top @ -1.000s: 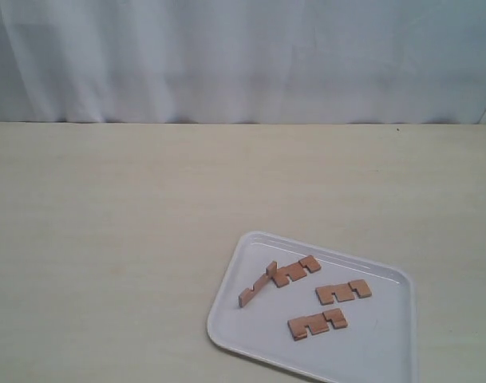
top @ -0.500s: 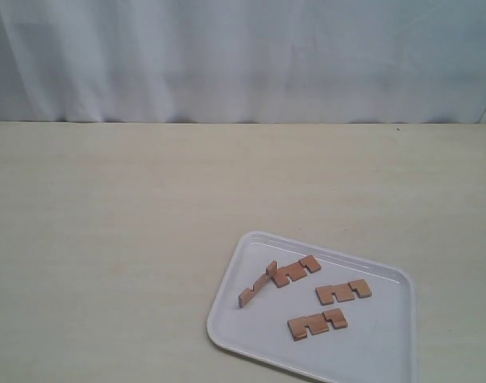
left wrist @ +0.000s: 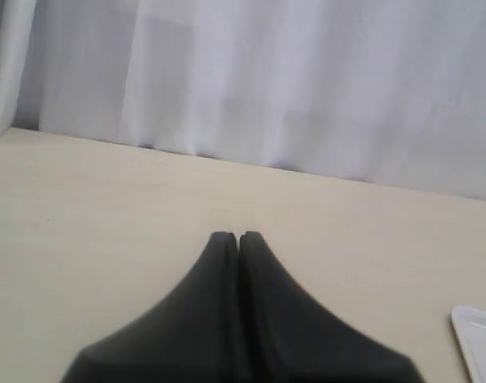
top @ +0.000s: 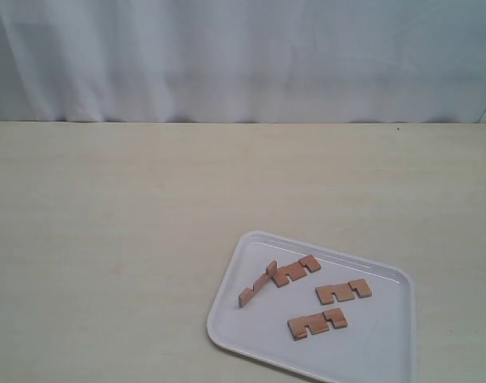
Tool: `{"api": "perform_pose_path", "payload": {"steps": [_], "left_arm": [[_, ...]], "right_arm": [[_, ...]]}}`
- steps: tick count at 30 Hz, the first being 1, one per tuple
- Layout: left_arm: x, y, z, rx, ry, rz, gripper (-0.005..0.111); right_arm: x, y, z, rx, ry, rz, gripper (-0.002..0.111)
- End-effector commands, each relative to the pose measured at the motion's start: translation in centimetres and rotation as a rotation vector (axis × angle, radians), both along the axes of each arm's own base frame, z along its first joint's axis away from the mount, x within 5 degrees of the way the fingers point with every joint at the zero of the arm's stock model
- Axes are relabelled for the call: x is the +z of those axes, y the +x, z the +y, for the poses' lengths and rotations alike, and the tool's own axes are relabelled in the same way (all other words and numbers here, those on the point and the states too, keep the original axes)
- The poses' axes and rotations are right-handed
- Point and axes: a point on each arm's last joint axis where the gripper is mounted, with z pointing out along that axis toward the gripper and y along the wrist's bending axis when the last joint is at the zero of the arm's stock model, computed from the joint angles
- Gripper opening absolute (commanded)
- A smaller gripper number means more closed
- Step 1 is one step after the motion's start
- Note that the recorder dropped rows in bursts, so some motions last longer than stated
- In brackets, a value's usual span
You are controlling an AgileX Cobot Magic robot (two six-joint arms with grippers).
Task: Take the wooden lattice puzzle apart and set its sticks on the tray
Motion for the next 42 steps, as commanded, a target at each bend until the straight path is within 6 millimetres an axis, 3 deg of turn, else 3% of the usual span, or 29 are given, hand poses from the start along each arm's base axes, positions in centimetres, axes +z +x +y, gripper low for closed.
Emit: {"api": "perform_pose_path", "payload": {"steps": [1, 4, 11, 42], "left_arm": [[-0.64, -0.09, -0.04, -0.005, 0.001, 0.065, 0.0], [-0.97, -0.16, -0.07, -0.008, 0.004, 0.102, 0.0], [-1.19, -0.2, 0.03, -0.006, 0.055, 0.121, 0.0], [-1.45, -0.26, 0.1, -0.004, 0.081, 0.148, 0.0]], "right_arm": [[0.03, -0.03, 0.01, 0.004, -0.005, -0.008, 0.005], [0.03, -0.02, -0.01, 0.003, -0.015, -0.008, 0.005], [0.0, -0.01, -0.46, 0.002, -0.217, -0.015, 0.005], [0.0, -0.01, -0.46, 0.002, -0.217, -0.015, 0.005]]}}
